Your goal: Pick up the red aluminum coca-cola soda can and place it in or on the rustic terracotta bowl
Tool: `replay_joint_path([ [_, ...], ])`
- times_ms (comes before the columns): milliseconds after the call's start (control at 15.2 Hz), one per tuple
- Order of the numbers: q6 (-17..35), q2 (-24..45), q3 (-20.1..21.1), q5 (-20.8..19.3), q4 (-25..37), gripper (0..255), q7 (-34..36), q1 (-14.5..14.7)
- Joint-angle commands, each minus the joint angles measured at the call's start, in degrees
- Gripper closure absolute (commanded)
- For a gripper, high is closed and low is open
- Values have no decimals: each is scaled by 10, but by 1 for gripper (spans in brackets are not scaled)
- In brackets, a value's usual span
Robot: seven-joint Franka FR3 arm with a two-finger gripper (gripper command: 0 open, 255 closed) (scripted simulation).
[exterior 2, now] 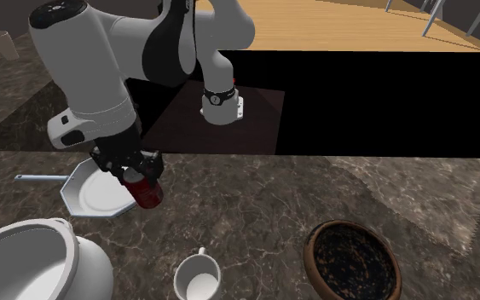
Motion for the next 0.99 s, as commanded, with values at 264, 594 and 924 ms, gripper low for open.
replay_joint_path([
  [264,-49,-33,0,-6,17,255,4,0],
  [594,-89,-55,1,-9,34,255,7,0],
  [924,-129,-74,2,-11,55,255,9,-1],
])
